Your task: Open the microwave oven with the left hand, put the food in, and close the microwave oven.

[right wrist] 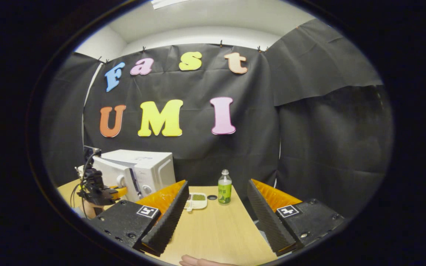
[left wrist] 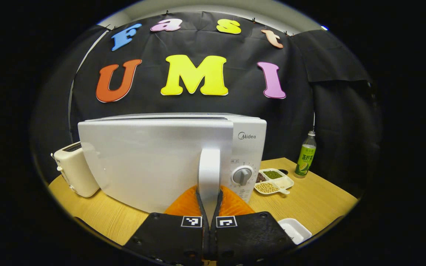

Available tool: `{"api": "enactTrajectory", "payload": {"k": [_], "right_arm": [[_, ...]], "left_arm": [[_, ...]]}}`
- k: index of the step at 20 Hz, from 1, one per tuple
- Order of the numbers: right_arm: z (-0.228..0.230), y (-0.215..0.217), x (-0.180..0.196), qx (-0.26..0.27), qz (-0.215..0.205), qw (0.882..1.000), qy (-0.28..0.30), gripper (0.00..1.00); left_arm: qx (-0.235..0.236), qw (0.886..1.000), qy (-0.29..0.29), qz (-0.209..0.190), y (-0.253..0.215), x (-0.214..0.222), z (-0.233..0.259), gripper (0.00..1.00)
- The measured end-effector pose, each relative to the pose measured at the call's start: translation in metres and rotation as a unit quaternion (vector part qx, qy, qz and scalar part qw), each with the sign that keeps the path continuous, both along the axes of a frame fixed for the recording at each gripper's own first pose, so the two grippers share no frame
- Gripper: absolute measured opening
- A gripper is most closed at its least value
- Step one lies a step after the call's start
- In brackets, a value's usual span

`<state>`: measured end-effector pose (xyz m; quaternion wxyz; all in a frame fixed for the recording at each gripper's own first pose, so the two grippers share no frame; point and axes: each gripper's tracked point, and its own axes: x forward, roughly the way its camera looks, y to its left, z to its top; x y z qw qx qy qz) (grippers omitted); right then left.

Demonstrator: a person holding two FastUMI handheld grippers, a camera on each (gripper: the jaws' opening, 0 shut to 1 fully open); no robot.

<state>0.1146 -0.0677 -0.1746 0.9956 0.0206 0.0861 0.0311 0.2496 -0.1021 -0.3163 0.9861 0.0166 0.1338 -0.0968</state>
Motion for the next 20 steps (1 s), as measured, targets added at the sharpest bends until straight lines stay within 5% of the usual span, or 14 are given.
{"api": "enactTrajectory", "payload": {"k": [1,2,11,19,20], "right_arm": [[-0.001,0.002,-0.003,0.001,0.000,1.000,0.001,1.00],[0.000,0.005,-0.005,0.002,0.000,1.000,0.002,0.93],[0.010,0.041,-0.044,-0.001,0.024,1.000,0.002,0.93],[0.013,0.068,-0.070,0.005,0.044,0.999,0.004,0.93],[0.012,0.071,-0.073,0.003,0.047,0.999,0.006,1.00]], "left_arm": [[0.007,1.000,-0.003,-0.005,0.006,-0.011,0.000,0.00],[0.008,1.000,-0.004,-0.007,0.012,-0.021,0.001,0.00],[0.010,1.000,0.014,-0.014,0.079,-0.102,0.007,0.00],[0.022,0.999,0.012,0.032,0.162,-0.152,0.011,0.08],[0.031,0.998,0.011,0.046,0.178,-0.158,0.012,0.08]]}}
